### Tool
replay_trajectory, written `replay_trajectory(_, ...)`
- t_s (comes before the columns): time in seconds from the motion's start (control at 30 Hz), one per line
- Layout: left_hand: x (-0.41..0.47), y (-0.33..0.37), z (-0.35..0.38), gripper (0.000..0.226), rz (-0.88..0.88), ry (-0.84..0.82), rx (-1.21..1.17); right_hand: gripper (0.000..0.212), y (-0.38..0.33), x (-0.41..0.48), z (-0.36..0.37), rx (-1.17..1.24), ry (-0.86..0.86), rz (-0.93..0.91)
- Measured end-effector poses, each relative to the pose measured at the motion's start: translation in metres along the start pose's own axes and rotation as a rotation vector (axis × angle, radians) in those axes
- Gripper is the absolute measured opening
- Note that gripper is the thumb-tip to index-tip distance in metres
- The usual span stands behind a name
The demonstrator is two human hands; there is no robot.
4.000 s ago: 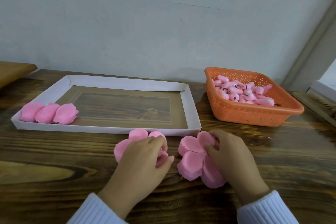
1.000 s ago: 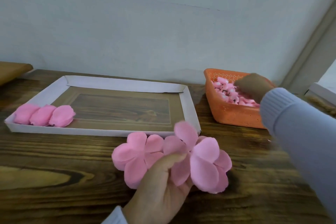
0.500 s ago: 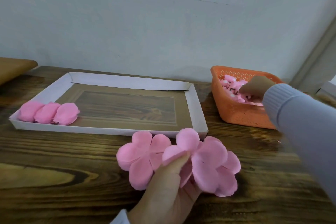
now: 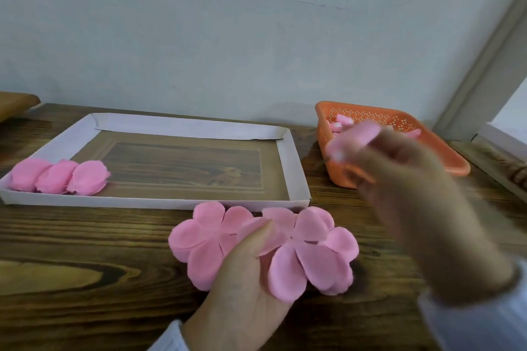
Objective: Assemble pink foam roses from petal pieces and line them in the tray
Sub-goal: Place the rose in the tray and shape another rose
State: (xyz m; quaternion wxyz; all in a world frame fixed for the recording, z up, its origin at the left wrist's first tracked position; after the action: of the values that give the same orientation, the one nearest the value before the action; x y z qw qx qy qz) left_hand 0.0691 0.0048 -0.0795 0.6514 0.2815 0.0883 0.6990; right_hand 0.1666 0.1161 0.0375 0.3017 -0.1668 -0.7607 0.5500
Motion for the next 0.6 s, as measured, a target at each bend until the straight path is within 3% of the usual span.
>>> replay_trajectory(0.03,0.003,0.004,0.007,0.012,0.038,-0.033,-0.056,0.010,0.004,-0.013,0.016,-0.060,-0.020,0.003)
replay_trajectory(0.13,0.004,0.005,0.003,0.043,0.030,0.134,-0.144,0.014,0.016,-0.033,0.043,-0.096,-0.018,-0.018)
replay_trajectory(0.2,0.002,0.007,0.003,0.050,0.025,0.114,-0.205,0.012,0.023,-0.038,0.047,-0.120,0.006,-0.010)
replay_trajectory(0.6,0.002,0.010,0.003,0.045,0.043,0.214,-0.141,0.021,0.044,-0.041,0.052,-0.212,0.135,-0.096)
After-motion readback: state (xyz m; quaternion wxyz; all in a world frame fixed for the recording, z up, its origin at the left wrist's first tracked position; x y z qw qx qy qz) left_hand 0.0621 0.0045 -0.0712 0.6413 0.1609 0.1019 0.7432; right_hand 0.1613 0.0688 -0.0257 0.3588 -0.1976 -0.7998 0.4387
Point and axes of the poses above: each hand's wrist, its own x-axis towards the middle knuckle, its own z-axis out of the palm, y = z × x, the point moved 4 cm from there along x, towards the middle knuckle, and after that the axes turned 15 degrees about -y, right-handed, at the moved point
